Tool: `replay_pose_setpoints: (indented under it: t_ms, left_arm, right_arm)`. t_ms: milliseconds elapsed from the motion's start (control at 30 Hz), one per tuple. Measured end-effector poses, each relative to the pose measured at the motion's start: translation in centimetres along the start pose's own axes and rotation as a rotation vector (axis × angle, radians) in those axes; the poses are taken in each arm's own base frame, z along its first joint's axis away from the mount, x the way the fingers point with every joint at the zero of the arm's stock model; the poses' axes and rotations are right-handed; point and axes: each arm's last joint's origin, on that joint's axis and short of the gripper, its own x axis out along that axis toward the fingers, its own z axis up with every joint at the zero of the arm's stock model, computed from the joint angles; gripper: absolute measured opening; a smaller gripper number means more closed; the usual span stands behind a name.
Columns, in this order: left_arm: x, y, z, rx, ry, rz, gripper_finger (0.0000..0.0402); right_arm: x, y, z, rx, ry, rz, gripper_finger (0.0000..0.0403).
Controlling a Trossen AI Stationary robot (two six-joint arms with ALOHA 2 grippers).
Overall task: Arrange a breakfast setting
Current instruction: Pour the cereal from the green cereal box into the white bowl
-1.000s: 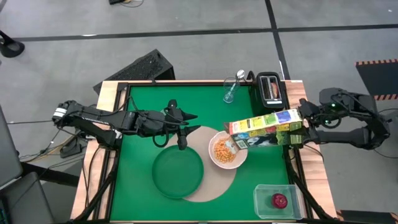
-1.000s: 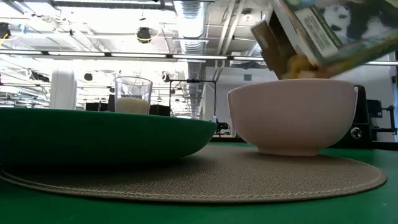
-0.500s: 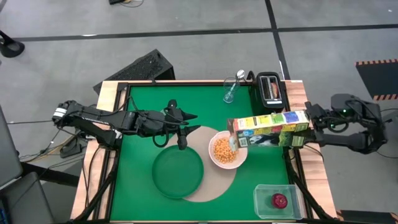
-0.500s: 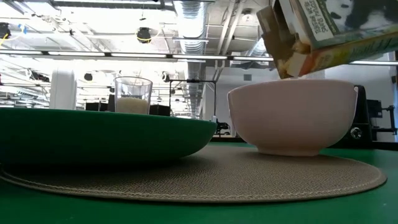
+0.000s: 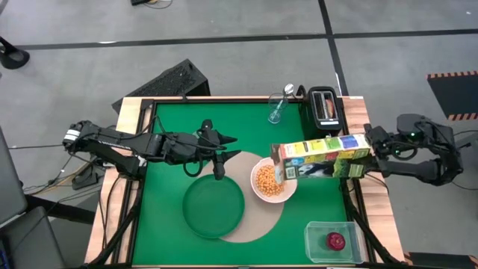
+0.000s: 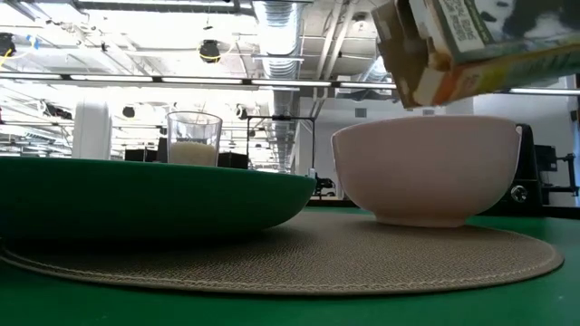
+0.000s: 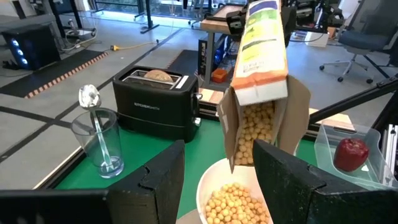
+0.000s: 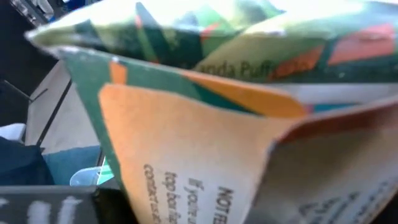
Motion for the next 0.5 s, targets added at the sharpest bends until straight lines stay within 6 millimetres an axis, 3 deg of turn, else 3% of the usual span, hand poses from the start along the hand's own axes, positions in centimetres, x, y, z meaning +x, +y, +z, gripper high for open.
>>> replay_pose_setpoints:
  t_ms: [500]
  left_arm:
    - [0.0,0.0,0.0,0.008,-0.002,0.004,0.0176]
  right_arm:
    - [-1.0,0.1,-1.8,-0.038,-0.312,0.074,0.0231]
